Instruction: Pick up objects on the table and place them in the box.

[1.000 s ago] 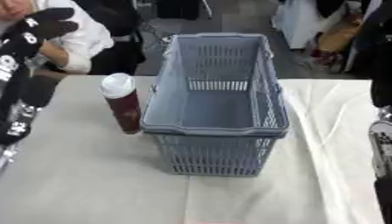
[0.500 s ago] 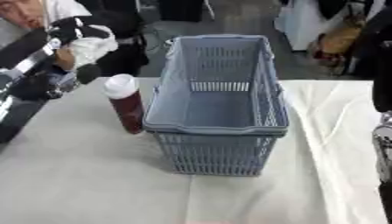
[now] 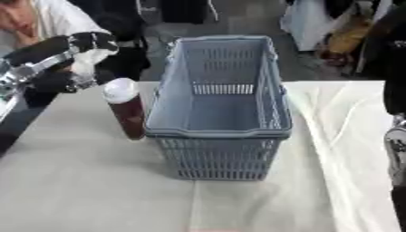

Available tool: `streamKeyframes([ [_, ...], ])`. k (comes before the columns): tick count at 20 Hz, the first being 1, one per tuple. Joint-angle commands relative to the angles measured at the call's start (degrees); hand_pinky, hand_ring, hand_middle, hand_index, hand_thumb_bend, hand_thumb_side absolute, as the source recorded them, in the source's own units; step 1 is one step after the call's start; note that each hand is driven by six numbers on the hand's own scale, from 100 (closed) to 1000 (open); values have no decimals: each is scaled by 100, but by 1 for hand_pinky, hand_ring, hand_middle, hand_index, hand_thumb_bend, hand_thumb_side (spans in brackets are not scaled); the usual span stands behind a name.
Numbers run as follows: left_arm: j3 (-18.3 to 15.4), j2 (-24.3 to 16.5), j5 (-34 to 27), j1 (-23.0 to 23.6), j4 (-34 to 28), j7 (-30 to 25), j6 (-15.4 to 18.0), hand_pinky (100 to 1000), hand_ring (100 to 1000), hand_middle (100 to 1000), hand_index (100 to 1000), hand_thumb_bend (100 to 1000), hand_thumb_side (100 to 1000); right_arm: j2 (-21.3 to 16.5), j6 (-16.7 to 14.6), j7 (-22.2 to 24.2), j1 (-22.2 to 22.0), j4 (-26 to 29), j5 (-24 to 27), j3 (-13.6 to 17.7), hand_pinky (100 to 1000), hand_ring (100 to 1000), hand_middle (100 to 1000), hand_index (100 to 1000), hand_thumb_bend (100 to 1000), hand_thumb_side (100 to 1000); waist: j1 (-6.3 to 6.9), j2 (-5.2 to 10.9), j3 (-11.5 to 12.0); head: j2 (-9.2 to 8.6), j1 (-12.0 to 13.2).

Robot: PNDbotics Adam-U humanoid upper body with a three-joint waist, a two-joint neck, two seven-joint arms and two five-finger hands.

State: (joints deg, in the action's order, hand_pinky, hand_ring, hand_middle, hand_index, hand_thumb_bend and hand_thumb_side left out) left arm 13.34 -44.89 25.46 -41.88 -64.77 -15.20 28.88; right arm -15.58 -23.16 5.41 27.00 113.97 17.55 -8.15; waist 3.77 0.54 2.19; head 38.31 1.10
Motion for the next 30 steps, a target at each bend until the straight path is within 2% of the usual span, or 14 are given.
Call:
streamKeyframes([
  [1, -120, 2, 175, -223, 411, -29, 133, 1000, 966, 993, 970, 1000, 967, 8, 10, 32, 78, 63, 32, 10, 287, 493, 606, 816, 100, 1000, 3, 69, -9, -147, 82],
  [12, -295, 321, 109, -352, 1219, 14, 292, 1000, 951, 995, 1000, 1000, 882, 33, 16, 58, 110, 63, 55, 6, 286, 492, 609, 817, 100, 1000, -27, 37, -29, -120, 158],
  [30, -339, 596, -284, -472, 1515, 159, 572, 1000, 923, 982, 1000, 1000, 839, 125, 35, 82, 204, 63, 97, 2, 292, 494, 610, 817, 100, 1000, -28, -14, -143, -74, 248],
])
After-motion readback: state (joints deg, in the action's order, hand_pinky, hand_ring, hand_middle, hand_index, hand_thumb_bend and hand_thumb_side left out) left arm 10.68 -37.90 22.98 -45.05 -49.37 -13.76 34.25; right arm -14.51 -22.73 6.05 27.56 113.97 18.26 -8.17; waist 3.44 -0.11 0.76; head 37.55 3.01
